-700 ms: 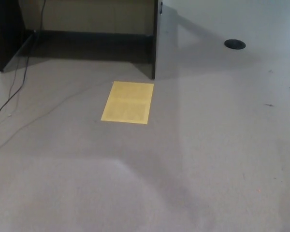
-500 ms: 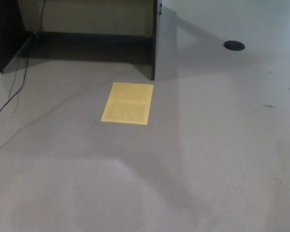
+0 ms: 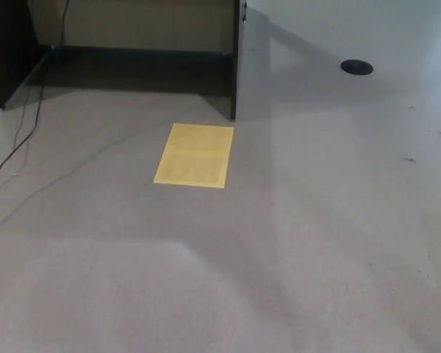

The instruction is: A person is holding a toilet paper roll and the robot extends its left hand to grab the roll by inserting its thumb into the gap in the middle and brings its hand down by its side. Then it extends its arm again to hand the toilet paper roll back to the person.

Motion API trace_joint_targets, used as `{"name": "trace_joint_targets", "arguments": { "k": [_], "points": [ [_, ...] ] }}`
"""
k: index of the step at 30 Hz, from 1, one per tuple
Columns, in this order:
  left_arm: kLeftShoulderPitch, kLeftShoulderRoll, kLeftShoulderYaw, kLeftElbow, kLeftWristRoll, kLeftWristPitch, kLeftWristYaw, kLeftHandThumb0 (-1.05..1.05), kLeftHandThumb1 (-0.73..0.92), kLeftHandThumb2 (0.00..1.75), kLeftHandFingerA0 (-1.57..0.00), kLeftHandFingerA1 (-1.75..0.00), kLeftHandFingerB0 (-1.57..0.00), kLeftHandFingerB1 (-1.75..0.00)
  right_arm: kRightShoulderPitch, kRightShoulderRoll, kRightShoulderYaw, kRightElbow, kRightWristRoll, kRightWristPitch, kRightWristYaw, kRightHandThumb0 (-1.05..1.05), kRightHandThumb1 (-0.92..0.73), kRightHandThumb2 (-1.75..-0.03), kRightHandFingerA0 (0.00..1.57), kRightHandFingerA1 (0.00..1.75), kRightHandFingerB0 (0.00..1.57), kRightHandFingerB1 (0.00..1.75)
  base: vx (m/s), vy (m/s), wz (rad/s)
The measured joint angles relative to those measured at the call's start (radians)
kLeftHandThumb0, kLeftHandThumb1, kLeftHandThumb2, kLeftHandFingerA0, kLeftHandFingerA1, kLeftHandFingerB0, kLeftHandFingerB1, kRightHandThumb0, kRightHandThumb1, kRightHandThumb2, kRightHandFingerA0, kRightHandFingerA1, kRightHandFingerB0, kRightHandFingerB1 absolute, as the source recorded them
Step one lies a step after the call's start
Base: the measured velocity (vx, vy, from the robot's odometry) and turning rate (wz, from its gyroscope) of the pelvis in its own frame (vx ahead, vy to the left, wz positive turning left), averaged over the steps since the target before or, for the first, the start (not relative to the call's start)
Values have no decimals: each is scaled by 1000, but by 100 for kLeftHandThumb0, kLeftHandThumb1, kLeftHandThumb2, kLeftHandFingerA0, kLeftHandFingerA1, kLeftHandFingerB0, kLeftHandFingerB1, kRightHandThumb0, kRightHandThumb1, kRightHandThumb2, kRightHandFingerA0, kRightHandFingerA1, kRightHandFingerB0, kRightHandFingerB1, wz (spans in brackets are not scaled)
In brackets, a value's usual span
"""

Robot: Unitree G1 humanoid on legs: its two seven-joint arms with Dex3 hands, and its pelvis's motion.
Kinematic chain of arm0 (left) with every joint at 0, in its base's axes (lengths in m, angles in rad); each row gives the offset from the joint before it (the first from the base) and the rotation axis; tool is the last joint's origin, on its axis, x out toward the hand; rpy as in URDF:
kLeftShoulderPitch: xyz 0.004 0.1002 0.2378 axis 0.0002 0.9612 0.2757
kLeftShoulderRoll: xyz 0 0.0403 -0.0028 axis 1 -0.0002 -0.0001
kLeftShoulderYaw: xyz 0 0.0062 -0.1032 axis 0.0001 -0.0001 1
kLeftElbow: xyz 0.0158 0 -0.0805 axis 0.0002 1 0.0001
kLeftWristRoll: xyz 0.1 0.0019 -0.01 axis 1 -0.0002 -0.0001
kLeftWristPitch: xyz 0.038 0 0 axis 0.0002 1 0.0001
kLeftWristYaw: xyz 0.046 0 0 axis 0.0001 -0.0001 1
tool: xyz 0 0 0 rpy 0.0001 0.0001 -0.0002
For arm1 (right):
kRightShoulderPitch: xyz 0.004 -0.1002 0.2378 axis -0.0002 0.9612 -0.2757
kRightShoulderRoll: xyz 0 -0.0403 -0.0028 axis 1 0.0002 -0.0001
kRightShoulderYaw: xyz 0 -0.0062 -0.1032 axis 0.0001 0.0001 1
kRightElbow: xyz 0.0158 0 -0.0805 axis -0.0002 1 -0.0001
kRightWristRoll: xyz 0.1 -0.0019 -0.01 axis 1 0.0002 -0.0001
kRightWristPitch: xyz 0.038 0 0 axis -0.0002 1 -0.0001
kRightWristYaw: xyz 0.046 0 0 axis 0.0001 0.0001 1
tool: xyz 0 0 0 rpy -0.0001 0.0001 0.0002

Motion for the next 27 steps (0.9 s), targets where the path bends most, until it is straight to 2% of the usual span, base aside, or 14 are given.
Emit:
{"name": "trace_joint_targets", "arguments": {
  "k": [2, 3, 7, 11, 16, 17, 20, 21, 23, 27],
  "points": [
    [9, -1, 0, -88, -9, 5, -8, -43, 41, 63, -25, -40, -20, -35, 3, 0, 0, 1, -2, -1, 0, -34, -68, -61, 75, 61, 56, 44, 0, 0, 0],
    [11, -1, 0, -129, -10, 9, -10, -21, 32, 87, -12, -52, -10, -51, 3, 1, 0, 1, -3, -1, 0, -35, -68, -61, 75, 59, 56, 44, 0, 0, 0],
    [-5, -1, 0, -296, -18, 28, -17, -23, 31, 87, -12, -52, -9, -50, -1, 1, -1, 1, -5, -1, 0, -34, -67, -60, 75, 66, 57, 45, 0, 0, 0],
    [-59, 1, -3, -464, -33, 71, -24, -22, 30, 86, -12, -52, -9, -50, -14, 2, -2, 1, -5, -1, 0, -33, -67, -60, 73, 59, 55, 44, 0, 0, 0],
    [-182, 4, -36, -649, -52, 149, -37, -24, 27, 85, -11, -51, -9, -50, -35, 2, -4, 1, -5, -1, 0, -34, -67, -60, 73, 60, 56, 44, 0, 0, 0],
    [-204, 4, -44, -673, -54, 162, -39, -51, 39, 64, -25, -40, -17, -35, -39, 2, -4, 1, -5, -1, 0, -34, -67, -60, 74, 61, 56, 45, 0, 0, 0],
    [-288, 1, -80, -751, -59, 212, -42, -47, 37, 61, -26, -39, -18, -34, -57, 3, -5, 2, -5, 0, 1, -34, -66, -60, 75, 66, 57, 45, 0, 0, 0],
    [-313, -2, -94, -774, -60, 228, -43, -22, 25, 82, -11, -51, -9, -51, -63, 2, -6, 2, -5, 0, 0, -34, -66, -60, 75, 68, 57, 45, 0, 0, 0],
    [-347, -10, -122, -812, -62, 256, -45, -22, 25, 82, -11, -51, -9, -50, -71, 3, -6, 2, -5, 0, 0, -33, -66, -59, 75, 69, 57, 45, 0, 0, 0],
    [-387, -41, -190, -881, -65, 318, -48, -21, 24, 81, -10, -51, -8, -50, -73, 3, -5, 2, -6, -1, 0, -33, -67, -60, 73, 59, 57, 44, 0, 0, 0]
  ]
}}
